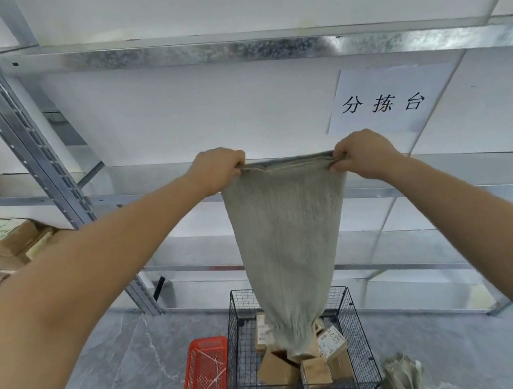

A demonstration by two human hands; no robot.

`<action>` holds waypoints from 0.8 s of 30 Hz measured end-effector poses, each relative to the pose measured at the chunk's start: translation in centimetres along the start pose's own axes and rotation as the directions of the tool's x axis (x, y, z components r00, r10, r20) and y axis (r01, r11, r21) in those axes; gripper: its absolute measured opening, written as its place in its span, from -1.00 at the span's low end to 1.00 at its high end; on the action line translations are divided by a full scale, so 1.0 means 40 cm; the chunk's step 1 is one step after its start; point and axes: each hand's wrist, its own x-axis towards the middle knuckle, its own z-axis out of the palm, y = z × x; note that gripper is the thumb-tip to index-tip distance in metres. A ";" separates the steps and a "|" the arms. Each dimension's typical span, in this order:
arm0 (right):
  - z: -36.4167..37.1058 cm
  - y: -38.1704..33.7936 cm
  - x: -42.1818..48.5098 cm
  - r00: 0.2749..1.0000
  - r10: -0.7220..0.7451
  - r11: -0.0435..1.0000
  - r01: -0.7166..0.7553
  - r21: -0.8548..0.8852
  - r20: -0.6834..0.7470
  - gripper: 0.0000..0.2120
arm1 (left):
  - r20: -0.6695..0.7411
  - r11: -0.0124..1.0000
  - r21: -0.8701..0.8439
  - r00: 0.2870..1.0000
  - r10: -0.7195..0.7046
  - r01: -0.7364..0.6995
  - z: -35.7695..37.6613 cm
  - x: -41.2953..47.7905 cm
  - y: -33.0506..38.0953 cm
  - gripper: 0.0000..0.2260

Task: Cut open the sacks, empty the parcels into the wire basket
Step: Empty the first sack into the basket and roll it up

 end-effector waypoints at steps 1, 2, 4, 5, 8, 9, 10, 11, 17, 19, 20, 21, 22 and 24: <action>0.005 0.004 0.001 0.998 0.030 0.998 -0.026 0.059 -0.064 -0.79 | -0.037 1.000 -0.023 0.999 -0.011 0.010 0.000 0.002 -0.007 -0.85; 0.008 0.004 -0.001 0.995 0.038 0.996 -0.031 0.086 -0.090 -0.80 | -0.038 1.000 -0.028 0.999 0.003 -0.004 0.002 -0.002 -0.009 -0.86; 0.016 0.001 -0.004 0.994 0.026 0.997 -0.018 0.072 -0.110 -0.82 | -0.019 0.998 -0.034 0.998 0.056 -0.056 0.011 -0.009 -0.004 -0.95; 0.018 -0.002 -0.007 0.991 0.026 0.999 -0.022 0.030 -0.133 -0.84 | -0.028 0.997 -0.045 0.997 0.066 -0.067 0.015 -0.013 0.002 -0.96; 0.016 -0.028 -0.021 0.969 -0.040 0.977 -0.013 -0.213 -0.245 -0.77 | -0.062 0.996 -0.062 0.996 0.058 -0.062 0.016 -0.014 0.014 -0.91; 0.015 -0.039 -0.024 0.962 -0.085 0.953 0.003 -0.302 -0.259 -0.72 | -0.074 0.997 -0.049 0.996 0.059 -0.063 0.013 -0.014 0.018 -0.92; 0.017 -0.050 -0.022 0.959 -0.124 0.929 0.022 -0.369 -0.255 -0.65 | -0.082 0.997 -0.028 0.994 0.069 -0.072 0.008 -0.016 0.023 -0.93; 0.020 -0.060 -0.019 0.962 -0.157 0.906 0.051 -0.420 -0.223 -0.61 | -0.088 0.996 -0.005 0.992 0.085 -0.086 0.001 -0.019 0.030 -0.92; 0.050 -0.085 -0.022 0.972 -0.144 0.938 0.075 -0.338 -0.184 -0.85 | -0.172 0.925 0.331 0.952 0.255 -0.188 -0.038 -0.022 0.019 -0.79; 0.061 -0.095 -0.026 0.941 -0.204 0.943 0.115 -0.312 -0.269 -0.86 | -0.203 0.885 0.425 0.933 0.297 -0.189 -0.040 -0.027 0.016 -0.70; 0.060 -0.106 -0.029 0.926 -0.228 0.947 0.138 -0.291 -0.303 -0.85 | -0.180 0.897 0.412 0.951 0.250 -0.158 -0.040 -0.028 0.025 -0.68; 0.057 -0.118 -0.033 0.922 -0.223 0.956 0.143 -0.257 -0.317 -0.84 | -0.181 0.907 0.400 0.958 0.221 -0.134 -0.044 -0.032 0.040 -0.67; 0.050 -0.129 -0.037 0.928 -0.198 0.965 0.128 -0.230 -0.317 -0.85 | -0.157 0.916 0.386 0.970 0.185 -0.112 -0.047 -0.033 0.055 -0.64; 0.055 -0.133 -0.036 0.936 -0.166 0.968 0.095 -0.233 -0.309 -0.84 | -0.158 0.907 0.409 0.971 0.179 -0.100 -0.048 -0.027 0.080 -0.59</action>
